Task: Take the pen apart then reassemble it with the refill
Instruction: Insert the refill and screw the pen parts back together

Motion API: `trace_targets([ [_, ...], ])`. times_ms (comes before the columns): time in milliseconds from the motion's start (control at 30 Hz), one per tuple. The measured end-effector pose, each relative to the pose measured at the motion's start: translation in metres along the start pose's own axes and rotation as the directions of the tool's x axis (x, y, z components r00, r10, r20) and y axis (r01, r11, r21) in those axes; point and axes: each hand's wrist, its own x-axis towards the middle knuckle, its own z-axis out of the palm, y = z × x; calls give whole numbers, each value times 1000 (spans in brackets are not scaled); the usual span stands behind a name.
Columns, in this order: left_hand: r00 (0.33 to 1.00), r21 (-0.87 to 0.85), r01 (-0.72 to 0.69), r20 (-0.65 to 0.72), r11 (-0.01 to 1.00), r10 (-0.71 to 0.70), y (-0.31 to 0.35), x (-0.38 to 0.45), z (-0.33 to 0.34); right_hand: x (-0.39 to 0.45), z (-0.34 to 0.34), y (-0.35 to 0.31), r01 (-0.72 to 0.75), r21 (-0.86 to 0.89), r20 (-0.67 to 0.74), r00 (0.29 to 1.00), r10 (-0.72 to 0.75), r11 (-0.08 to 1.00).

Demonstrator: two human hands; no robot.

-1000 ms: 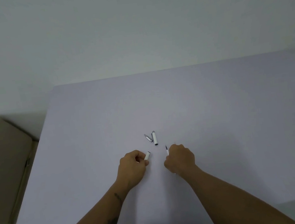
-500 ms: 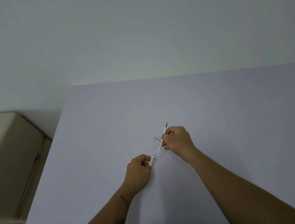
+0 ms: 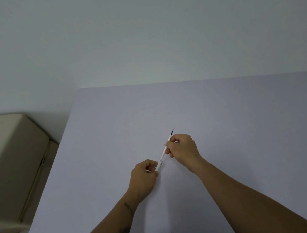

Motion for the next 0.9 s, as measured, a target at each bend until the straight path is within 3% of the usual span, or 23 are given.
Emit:
trace_targets([
  [133, 1000, -23, -5, -11, 1000, 4, 4, 4, -2, 4, 3, 0, -4, 10, 7, 1000, 4, 1000],
  [300, 1000, -63, 9, -23, 998, -10, 9, 9, -1, 10, 4, 3, -16, -59, 141, 990, 24, 998],
  [533, 998, -83, 42, -46, 996, -46, 10, 19, -1, 25, 5, 5, -18, 15, 114, 993, 16, 1000],
  [667, 998, -78, 37, -54, 996, -41, 9, 26, -2, 36, 7, 9, -18, -82, 253, 967, 39, 996],
  [767, 996, -77, 64, -57, 995, -69, 7, 34, -5, 51, 0, 12, -6, -153, 142, 989, 28, 988],
  [900, 994, -71, 76, -67, 995, -81, 4, 44, -7, 70, -7, 17, 69, -459, 120, 993, -15, 886],
])
